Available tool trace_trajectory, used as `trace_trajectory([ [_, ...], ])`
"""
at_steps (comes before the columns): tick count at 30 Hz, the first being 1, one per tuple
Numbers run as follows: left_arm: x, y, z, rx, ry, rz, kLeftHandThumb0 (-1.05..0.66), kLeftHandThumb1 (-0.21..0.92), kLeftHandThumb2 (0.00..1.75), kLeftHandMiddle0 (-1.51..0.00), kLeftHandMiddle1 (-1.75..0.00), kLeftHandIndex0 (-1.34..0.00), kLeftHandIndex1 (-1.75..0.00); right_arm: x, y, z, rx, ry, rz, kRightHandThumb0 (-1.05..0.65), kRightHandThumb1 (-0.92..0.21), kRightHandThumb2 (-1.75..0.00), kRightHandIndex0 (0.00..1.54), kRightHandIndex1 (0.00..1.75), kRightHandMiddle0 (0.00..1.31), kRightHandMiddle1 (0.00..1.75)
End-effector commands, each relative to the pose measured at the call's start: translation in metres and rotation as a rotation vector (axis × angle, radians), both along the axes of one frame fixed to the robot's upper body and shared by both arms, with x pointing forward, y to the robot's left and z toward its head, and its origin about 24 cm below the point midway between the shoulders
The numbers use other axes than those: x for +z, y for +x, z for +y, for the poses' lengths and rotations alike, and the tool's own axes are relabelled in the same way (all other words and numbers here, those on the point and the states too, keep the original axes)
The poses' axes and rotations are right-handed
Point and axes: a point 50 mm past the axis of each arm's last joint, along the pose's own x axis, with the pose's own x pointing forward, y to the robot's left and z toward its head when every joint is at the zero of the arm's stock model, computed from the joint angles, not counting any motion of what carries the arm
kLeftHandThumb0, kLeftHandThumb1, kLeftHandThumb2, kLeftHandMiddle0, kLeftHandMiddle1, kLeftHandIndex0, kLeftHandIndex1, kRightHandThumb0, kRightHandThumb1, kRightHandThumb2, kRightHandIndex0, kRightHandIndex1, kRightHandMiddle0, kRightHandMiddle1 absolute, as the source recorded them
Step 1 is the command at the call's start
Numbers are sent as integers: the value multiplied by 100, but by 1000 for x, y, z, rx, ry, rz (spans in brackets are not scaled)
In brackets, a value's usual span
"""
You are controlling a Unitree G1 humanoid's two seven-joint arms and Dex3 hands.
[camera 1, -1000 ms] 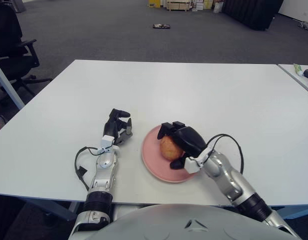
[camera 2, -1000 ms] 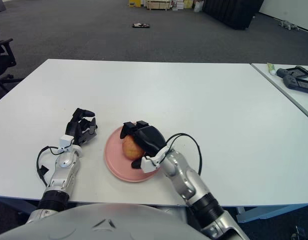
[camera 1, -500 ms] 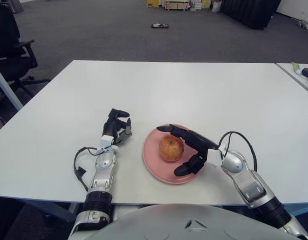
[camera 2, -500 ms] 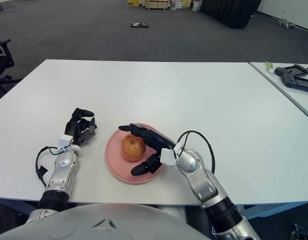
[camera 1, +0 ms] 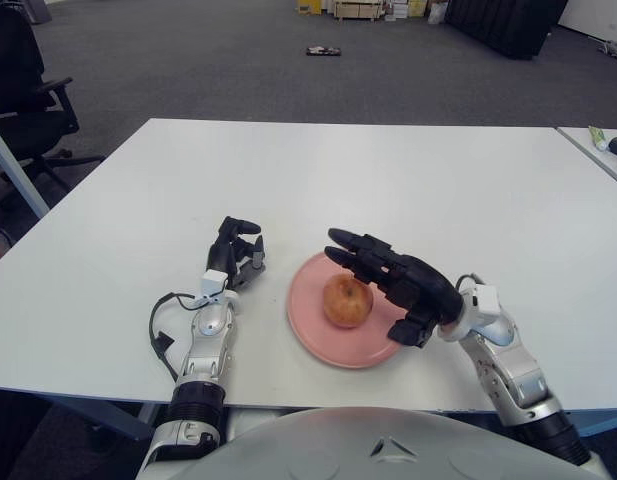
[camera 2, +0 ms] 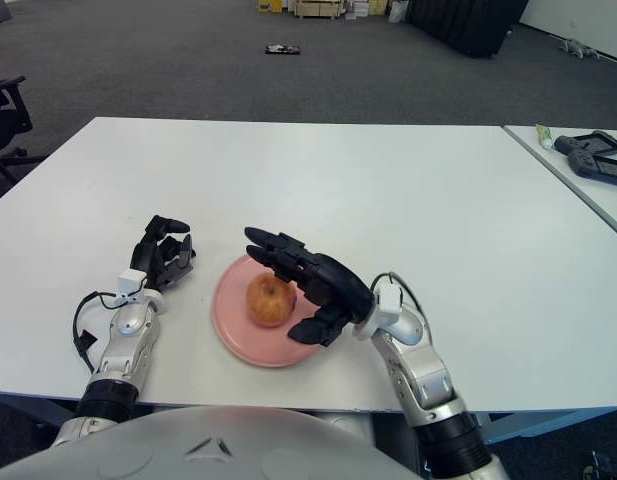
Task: Put the apple into the plate.
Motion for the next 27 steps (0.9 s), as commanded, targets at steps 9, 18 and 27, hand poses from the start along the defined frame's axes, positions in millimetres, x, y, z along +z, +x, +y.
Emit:
trace_trajectory([
  [9,-12,-6,2,11,17,89,-39,66,89,-54,-175,-35,-175,7,30,-20,-112,524,109,-103,-92,-43,0,0,0,0],
  [18,-11,-6,2,3,20,91,-39,66,88,-56,-175,-35,-175,-5,32,-42,-667,412,174,-90,-92,-82,33,102,15,121],
  [27,-11,-7,1,8,25,87,-38,67,87,-55,-175,-35,-175,-19,30,-40,-1091,306,396,-42,-70,-86,53,158,33,171],
])
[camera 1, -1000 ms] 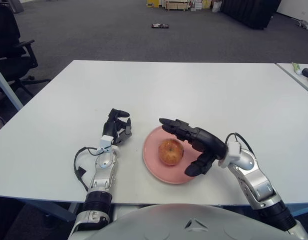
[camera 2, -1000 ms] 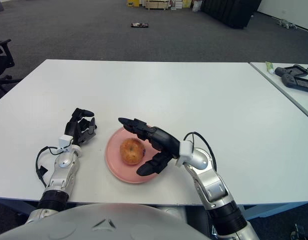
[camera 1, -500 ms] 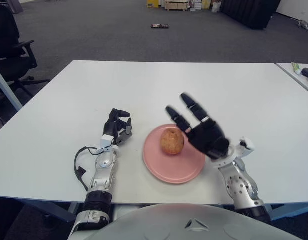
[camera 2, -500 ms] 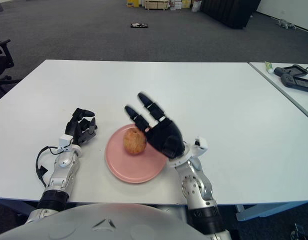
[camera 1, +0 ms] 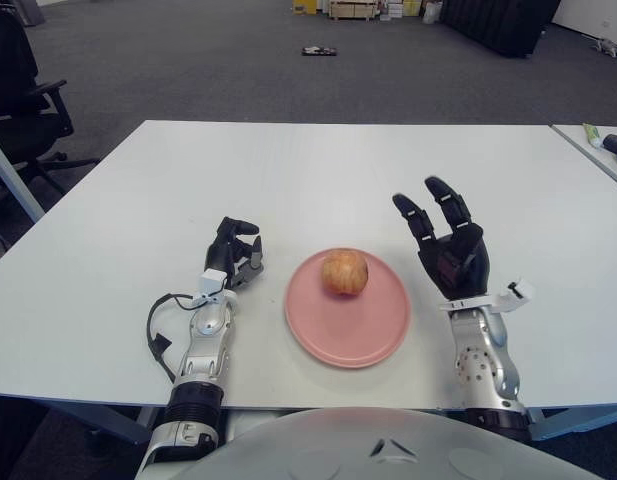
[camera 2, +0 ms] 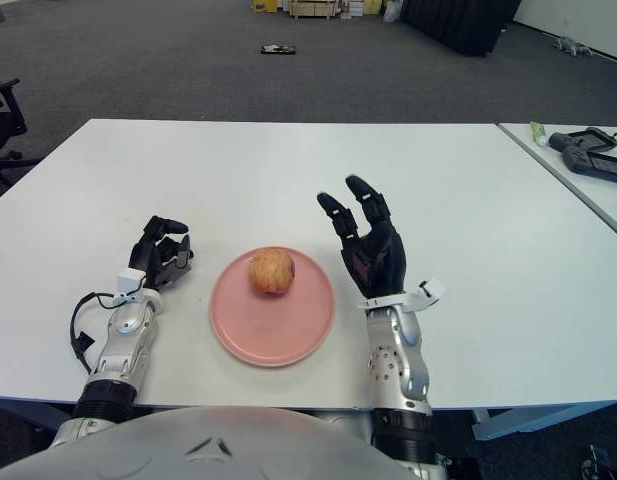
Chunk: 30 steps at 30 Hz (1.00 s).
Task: Put the apple into the plate.
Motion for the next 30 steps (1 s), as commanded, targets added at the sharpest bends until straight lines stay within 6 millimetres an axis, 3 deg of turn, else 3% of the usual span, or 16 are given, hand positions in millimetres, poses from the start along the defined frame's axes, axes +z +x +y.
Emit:
trace_trajectory([
  [1,-12,-7,2,11,7,74,-38,67,87,-54,-175,-35,-175,3,1,5,-232,40,127,-41,-69,-86,54,164,34,173],
  [6,-12,-7,2,13,6,74,-38,68,87,-53,-175,-34,-175,-3,2,4,-294,32,215,-39,-69,-85,59,173,34,174],
  [16,-12,-8,1,14,9,73,-38,68,86,-51,-175,-34,-175,-13,2,-1,-308,-119,273,-38,-70,-83,74,175,33,175],
  [30,-12,-7,1,18,16,72,-39,66,89,-53,-175,-36,-175,-33,-3,-2,-324,-200,342,-39,-64,-91,85,175,37,175],
])
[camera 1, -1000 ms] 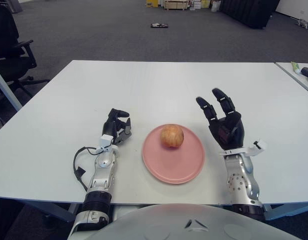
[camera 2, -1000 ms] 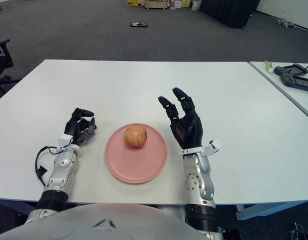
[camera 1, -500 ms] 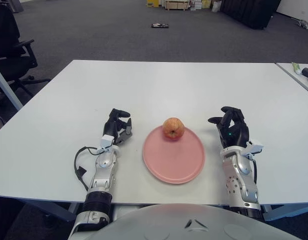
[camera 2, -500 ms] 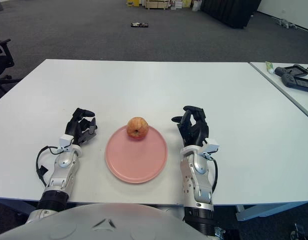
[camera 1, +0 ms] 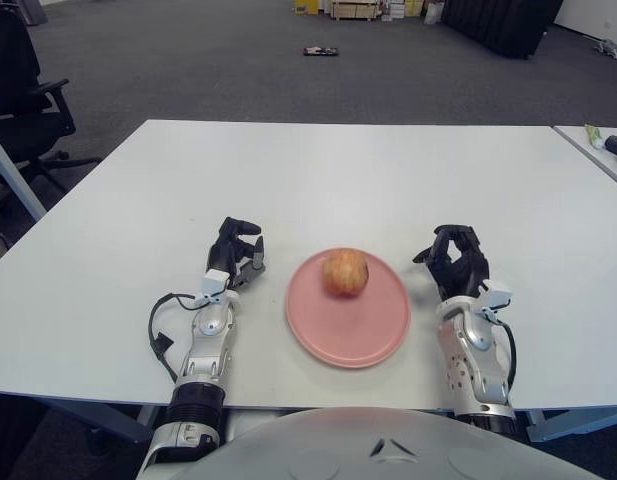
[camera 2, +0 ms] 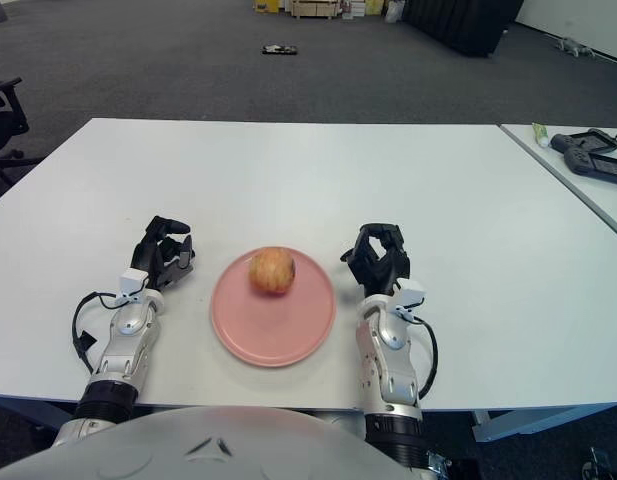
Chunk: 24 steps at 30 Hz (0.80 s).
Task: Put the apple into the plate.
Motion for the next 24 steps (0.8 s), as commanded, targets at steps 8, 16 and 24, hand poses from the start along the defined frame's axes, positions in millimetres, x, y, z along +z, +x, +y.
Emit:
trace_trajectory([
  [8,-12,-6,1,8,-6,70,-38,67,88,-53,-175,-35,-175,-10,-2,7,-15,-6,37,-39,-62,-93,88,175,38,175],
  [16,-11,-5,2,11,-10,71,-38,67,87,-51,-175,-34,-175,-15,-3,8,-5,-11,44,-40,-61,-95,90,175,39,175],
  [24,-10,-5,2,2,-17,56,-39,66,89,-52,-175,-35,-175,-22,-6,11,9,-12,71,-40,-61,-96,91,175,39,175],
])
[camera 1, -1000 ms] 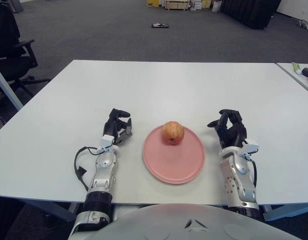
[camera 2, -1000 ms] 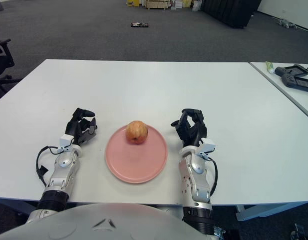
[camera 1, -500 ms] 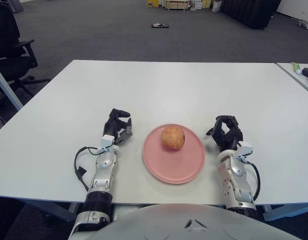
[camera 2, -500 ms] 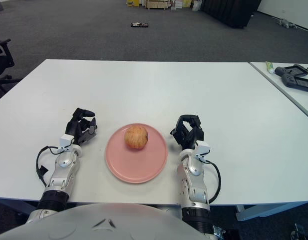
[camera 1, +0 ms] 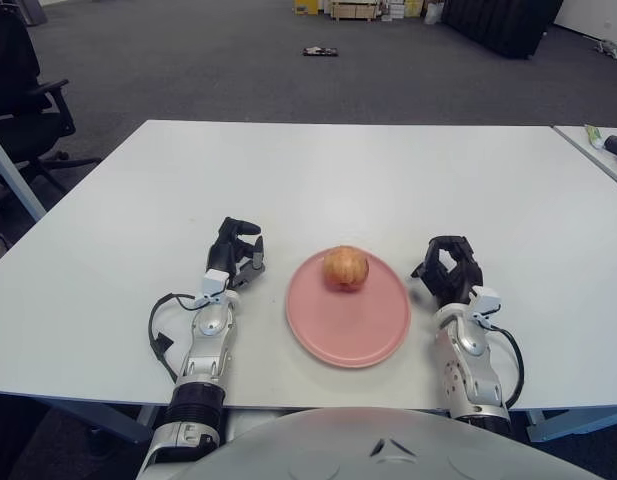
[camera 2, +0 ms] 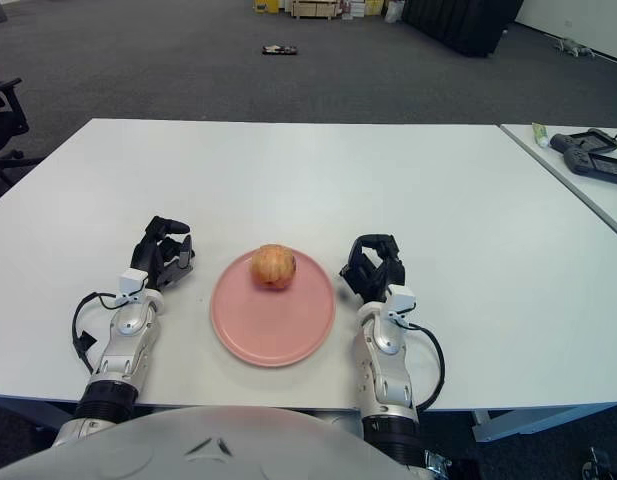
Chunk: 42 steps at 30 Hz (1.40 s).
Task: Put the apple into the plate.
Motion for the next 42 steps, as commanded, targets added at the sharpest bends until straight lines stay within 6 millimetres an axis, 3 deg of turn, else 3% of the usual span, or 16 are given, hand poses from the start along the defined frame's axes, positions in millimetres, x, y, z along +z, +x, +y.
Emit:
trace_trajectory([
  [1,-10,-5,1,-1,-10,58,-39,66,89,-53,-175,-35,-175,-7,-3,10,6,31,28,-40,-61,-96,91,175,39,175],
  [42,-10,-6,1,4,-10,69,-38,68,87,-52,-175,-34,-175,-12,-7,10,44,-18,60,-40,-59,-98,92,175,41,175],
])
